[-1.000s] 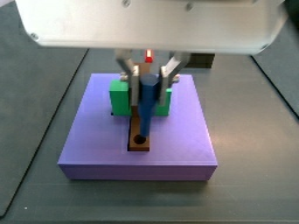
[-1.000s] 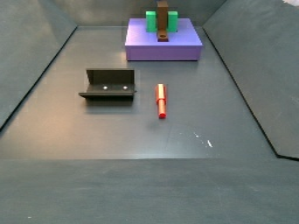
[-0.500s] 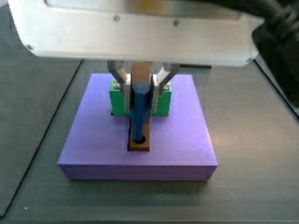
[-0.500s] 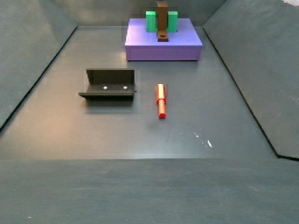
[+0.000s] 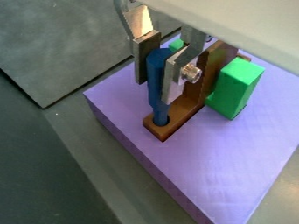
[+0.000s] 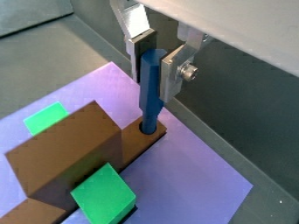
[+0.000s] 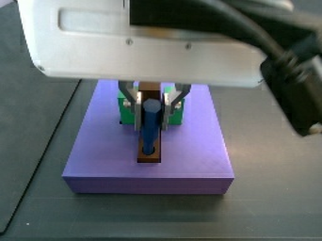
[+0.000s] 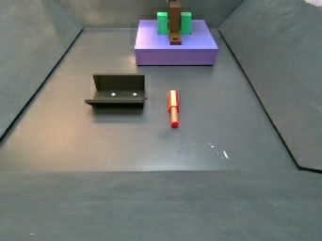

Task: Pick up the blue object. Move up. Place the blue object on the fixture. Regrasp the blue object. Move to above the board. Insert the blue object.
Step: Insert the blue object.

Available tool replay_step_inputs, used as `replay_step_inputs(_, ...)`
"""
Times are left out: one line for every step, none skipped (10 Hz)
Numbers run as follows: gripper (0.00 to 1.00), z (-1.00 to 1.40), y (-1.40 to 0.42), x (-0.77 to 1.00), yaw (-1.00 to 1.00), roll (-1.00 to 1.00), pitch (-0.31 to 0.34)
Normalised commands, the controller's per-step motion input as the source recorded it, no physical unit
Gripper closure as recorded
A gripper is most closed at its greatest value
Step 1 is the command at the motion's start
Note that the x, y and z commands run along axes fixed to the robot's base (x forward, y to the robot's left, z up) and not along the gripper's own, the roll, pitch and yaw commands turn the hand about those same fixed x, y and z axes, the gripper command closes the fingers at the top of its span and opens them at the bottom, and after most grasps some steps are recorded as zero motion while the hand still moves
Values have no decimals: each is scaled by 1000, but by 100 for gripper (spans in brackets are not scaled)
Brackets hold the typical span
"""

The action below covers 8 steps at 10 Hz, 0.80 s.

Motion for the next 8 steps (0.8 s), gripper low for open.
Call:
replay_step_inputs(100, -394, 6, 0, 0, -109, 0)
replay_step_inputs(100, -414, 31, 49, 0, -173, 0)
replay_step_inputs(100, -426, 51, 46, 0, -219, -24)
replay_step_inputs(100, -389, 71, 11, 0, -209, -21)
replay_step_inputs(100, -460, 83, 0, 0, -151, -30)
replay_step_inputs(100, -397, 83, 0, 0, -80, -19)
replay_step_inputs(100, 0, 9, 0, 0, -14, 0)
replay_step_inputs(100, 0, 0, 0, 0, 0, 0)
